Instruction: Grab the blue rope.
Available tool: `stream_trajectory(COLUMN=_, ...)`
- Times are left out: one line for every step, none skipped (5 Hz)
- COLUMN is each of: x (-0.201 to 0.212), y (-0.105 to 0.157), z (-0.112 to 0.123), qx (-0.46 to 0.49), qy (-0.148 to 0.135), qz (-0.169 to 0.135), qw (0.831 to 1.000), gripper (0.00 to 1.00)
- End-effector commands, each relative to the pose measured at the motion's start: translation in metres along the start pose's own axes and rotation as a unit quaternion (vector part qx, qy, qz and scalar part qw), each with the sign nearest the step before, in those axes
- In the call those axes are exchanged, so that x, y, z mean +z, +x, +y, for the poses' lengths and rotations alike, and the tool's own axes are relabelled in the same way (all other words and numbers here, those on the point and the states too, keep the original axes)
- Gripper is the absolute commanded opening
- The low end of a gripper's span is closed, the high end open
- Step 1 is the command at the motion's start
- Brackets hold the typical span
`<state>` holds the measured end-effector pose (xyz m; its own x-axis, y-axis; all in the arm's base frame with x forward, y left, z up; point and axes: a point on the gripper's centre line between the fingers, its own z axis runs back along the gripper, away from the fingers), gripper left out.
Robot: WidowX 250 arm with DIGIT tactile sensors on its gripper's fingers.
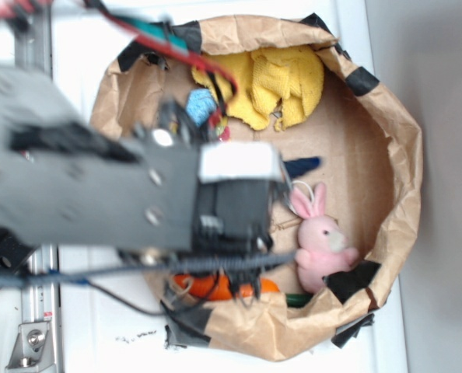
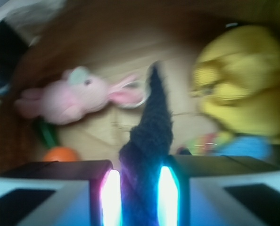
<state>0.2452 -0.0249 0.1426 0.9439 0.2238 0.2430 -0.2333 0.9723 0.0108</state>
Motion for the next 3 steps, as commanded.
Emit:
stream_trajectory(x=0.045, y=0.026, z=0.026, qx=-0.015, qy=0.039, qz=-0.048, qw=0.998, gripper=0.00)
stream_trajectory(x=0.031, y=0.026, z=0.027, qx=0.003, qy=-0.043, qz=-0.022, qw=0.999, gripper=0.00)
stream_trajectory(x=0.025, y=0.023, z=0.028, qx=0.002, qy=-0.033, qz=-0.019, qw=0.999, gripper=0.00)
